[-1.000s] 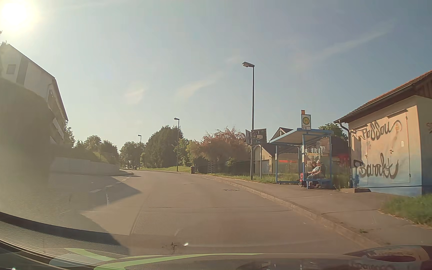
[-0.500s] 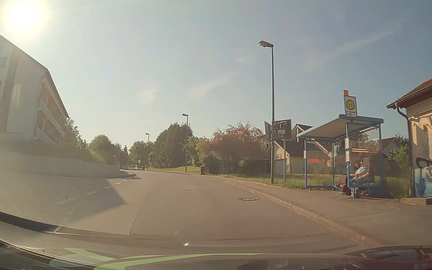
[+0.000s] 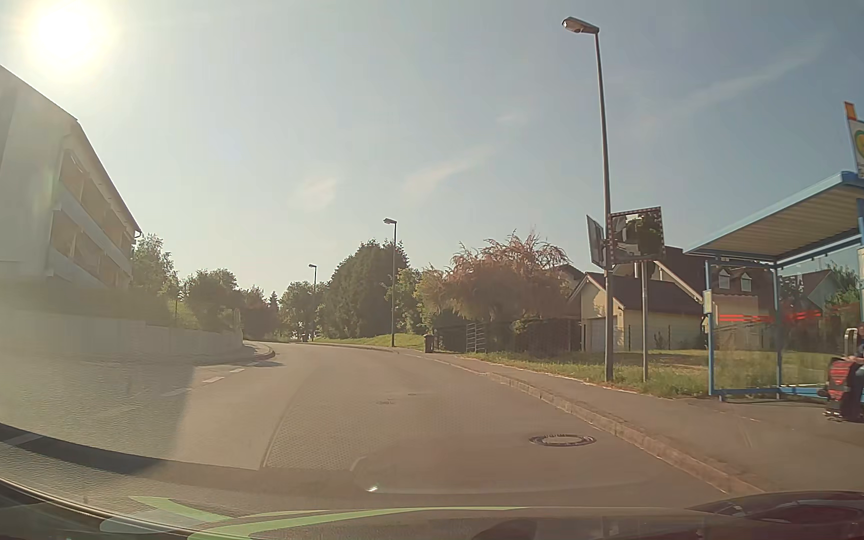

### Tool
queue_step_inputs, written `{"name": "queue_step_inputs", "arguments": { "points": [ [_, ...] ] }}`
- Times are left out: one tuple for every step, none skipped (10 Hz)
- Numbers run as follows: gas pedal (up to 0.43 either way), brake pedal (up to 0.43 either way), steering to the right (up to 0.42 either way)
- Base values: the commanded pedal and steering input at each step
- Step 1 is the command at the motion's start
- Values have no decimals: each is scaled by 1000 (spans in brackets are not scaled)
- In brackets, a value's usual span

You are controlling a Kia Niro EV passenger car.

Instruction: Follow the waypoints while adhering to traffic rules and regulations

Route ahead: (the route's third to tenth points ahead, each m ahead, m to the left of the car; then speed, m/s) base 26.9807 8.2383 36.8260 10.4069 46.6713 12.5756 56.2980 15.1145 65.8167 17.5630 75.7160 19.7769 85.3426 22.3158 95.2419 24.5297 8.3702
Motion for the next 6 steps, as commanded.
{"name": "queue_step_inputs", "arguments": {
  "points": [
    [339,0,-54],
    [339,0,-54],
    [339,0,-54],
    [339,0,-50],
    [339,0,-44],
    [339,0,-43]
  ]
}}
